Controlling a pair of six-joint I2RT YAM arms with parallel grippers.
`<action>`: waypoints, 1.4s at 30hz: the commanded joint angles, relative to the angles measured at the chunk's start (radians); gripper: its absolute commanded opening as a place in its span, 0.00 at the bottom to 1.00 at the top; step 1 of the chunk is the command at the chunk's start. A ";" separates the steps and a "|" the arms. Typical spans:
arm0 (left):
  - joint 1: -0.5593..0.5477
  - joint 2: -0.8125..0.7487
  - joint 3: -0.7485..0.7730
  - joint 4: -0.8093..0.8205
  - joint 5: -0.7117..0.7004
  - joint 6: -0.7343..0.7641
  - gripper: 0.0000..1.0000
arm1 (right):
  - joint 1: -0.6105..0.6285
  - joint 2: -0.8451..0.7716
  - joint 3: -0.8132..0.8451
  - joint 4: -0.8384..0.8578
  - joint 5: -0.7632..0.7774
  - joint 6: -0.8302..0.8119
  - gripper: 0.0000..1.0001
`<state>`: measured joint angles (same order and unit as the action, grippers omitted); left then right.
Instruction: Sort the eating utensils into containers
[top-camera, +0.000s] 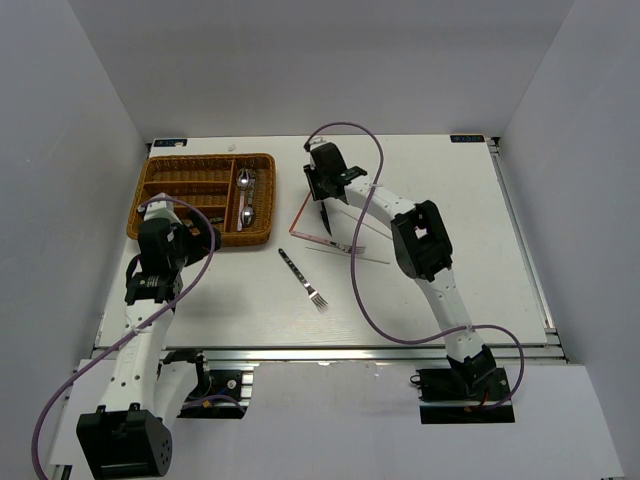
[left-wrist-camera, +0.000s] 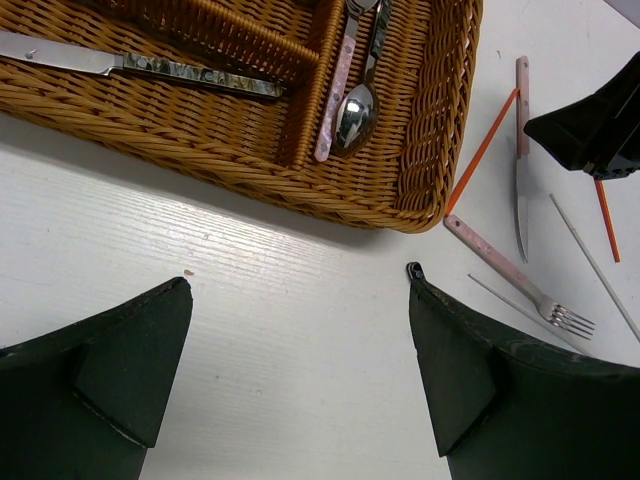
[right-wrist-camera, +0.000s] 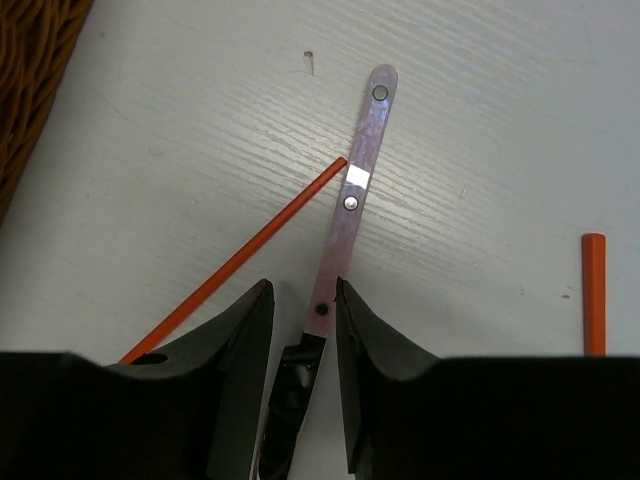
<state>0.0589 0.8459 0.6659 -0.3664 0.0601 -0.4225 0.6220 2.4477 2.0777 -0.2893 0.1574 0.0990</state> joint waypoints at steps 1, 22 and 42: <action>-0.008 -0.018 0.017 0.001 0.004 0.011 0.98 | -0.002 0.062 0.060 -0.036 0.024 0.007 0.37; -0.010 0.007 0.009 0.069 0.159 -0.031 0.98 | -0.002 -0.090 -0.031 -0.028 0.096 0.079 0.00; -0.018 0.038 0.000 0.691 0.610 -0.505 0.98 | 0.266 -0.834 -0.582 0.098 -0.070 0.042 0.00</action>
<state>0.0479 0.8925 0.6621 0.2573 0.6170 -0.8928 0.8349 1.6505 1.5146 -0.2428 0.1001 0.1287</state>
